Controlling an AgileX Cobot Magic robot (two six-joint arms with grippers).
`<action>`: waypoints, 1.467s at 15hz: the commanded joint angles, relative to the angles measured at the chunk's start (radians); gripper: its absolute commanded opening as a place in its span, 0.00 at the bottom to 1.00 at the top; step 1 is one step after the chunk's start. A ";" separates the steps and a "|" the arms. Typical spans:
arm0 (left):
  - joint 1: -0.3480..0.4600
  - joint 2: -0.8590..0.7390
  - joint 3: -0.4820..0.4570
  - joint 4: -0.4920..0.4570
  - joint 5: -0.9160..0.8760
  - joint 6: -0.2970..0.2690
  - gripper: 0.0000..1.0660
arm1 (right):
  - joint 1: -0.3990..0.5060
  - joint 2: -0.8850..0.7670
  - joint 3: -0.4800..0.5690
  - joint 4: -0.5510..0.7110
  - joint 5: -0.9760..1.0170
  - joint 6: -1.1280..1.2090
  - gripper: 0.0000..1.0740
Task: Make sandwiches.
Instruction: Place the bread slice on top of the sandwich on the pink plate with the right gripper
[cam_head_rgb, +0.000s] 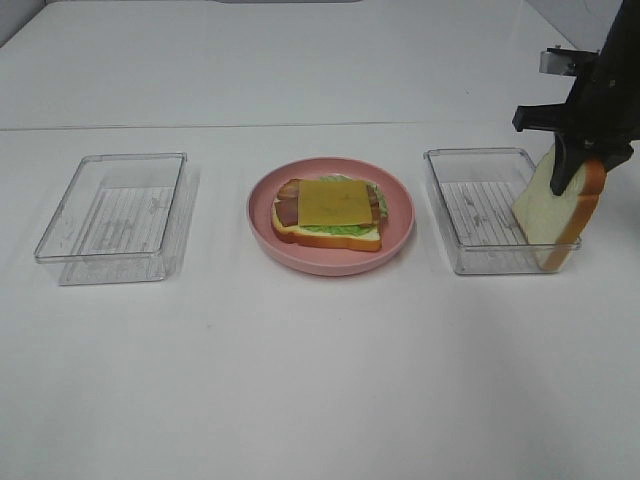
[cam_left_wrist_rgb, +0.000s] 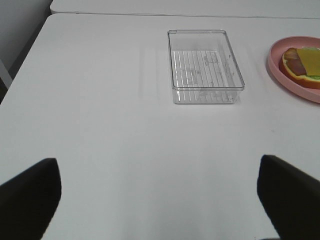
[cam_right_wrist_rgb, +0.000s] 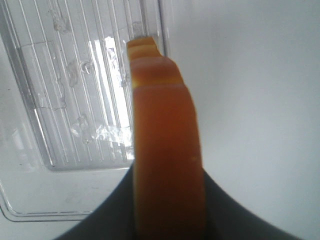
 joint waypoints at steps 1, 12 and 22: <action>-0.003 -0.019 0.001 0.001 -0.009 0.000 0.96 | -0.005 -0.003 -0.005 -0.026 0.022 -0.007 0.00; -0.003 -0.019 0.001 0.001 -0.009 0.000 0.96 | -0.002 -0.358 0.146 0.363 -0.025 -0.076 0.00; -0.003 -0.019 0.001 0.001 -0.009 -0.006 0.96 | 0.288 -0.290 0.393 0.945 -0.448 -0.457 0.00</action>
